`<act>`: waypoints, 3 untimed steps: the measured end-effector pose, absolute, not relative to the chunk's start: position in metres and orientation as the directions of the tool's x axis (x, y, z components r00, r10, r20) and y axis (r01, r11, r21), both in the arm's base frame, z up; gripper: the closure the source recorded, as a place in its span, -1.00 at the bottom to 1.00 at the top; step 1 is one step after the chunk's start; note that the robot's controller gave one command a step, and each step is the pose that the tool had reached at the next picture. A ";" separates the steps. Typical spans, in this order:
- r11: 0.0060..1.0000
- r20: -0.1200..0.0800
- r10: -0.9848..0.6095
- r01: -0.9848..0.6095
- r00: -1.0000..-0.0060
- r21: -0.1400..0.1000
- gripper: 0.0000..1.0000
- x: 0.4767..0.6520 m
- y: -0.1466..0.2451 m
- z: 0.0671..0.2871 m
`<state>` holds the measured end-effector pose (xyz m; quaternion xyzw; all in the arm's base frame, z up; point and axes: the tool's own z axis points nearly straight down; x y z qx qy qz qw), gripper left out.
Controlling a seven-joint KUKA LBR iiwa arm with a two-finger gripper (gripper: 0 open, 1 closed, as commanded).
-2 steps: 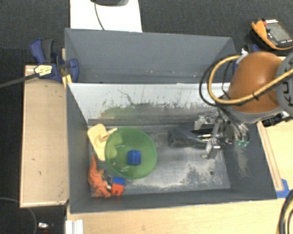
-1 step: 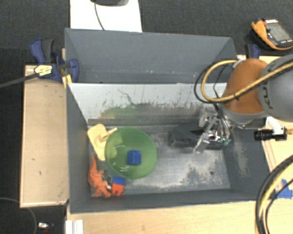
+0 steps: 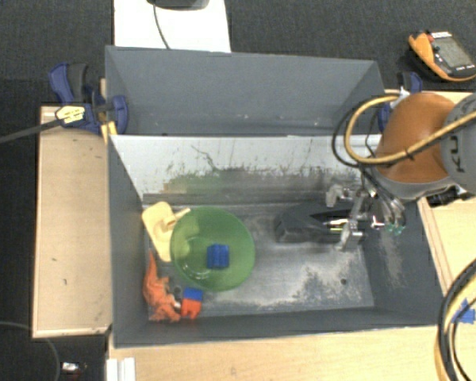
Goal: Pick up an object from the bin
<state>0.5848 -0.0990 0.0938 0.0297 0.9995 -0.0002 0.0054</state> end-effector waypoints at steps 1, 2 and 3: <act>0.918 -0.017 0.397 0.397 -0.918 0.009 -1.00 0.572 -0.074 0.099; 0.965 -0.026 0.263 0.263 -0.964 0.006 -1.00 0.575 -0.098 0.080; 0.824 -0.037 0.566 0.566 -0.824 0.018 1.00 0.572 -0.063 0.079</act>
Offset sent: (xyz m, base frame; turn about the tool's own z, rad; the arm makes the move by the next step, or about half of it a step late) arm -0.0130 -0.0096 -0.0238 0.1477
